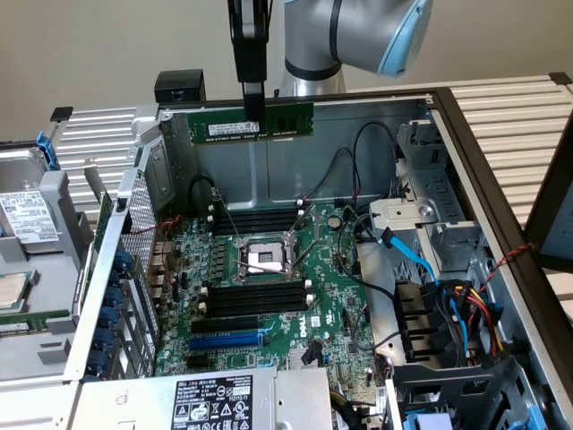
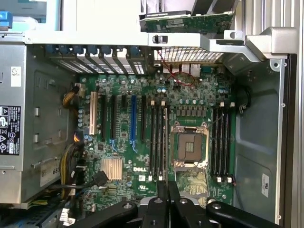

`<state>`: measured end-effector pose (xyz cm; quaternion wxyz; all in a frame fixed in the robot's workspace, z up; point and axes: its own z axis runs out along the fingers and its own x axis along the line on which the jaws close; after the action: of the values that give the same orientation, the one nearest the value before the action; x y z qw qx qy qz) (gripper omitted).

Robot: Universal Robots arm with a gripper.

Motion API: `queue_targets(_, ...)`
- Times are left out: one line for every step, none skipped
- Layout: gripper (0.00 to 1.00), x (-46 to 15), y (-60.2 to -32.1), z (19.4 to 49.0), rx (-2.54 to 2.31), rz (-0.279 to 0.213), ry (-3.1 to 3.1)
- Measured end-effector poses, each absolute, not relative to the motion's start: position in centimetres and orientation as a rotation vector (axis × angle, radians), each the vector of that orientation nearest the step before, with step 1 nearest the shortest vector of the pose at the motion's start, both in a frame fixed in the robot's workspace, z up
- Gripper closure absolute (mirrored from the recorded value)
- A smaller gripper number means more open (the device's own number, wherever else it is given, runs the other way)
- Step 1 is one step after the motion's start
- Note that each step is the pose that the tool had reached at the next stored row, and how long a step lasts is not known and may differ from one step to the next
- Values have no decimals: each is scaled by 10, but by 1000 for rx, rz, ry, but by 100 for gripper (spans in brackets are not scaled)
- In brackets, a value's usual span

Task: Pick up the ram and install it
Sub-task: 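Insert the ram into the slot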

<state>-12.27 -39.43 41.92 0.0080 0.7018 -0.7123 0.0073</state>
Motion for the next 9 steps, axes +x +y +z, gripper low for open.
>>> queue_targets(88, -123, -394, 419, 2194, 23, -2227)
queue_targets(88, -123, -394, 419, 2194, 23, -2227)
queue_targets(88, -123, -394, 418, 2194, 23, -2227)
queue_targets(88, -123, -394, 416, 2194, 23, -2227)
queue_targets(88, -123, -394, 414, 2194, 23, -2227)
queue_targets(88, -123, -394, 412, 2194, 23, -2227)
queue_targets(88, -123, -394, 410, 2194, 23, -2227)
queue_targets(88, -123, -394, 409, 2194, 23, -2226)
queue_targets(88, -123, -394, 407, 2193, 23, -2227)
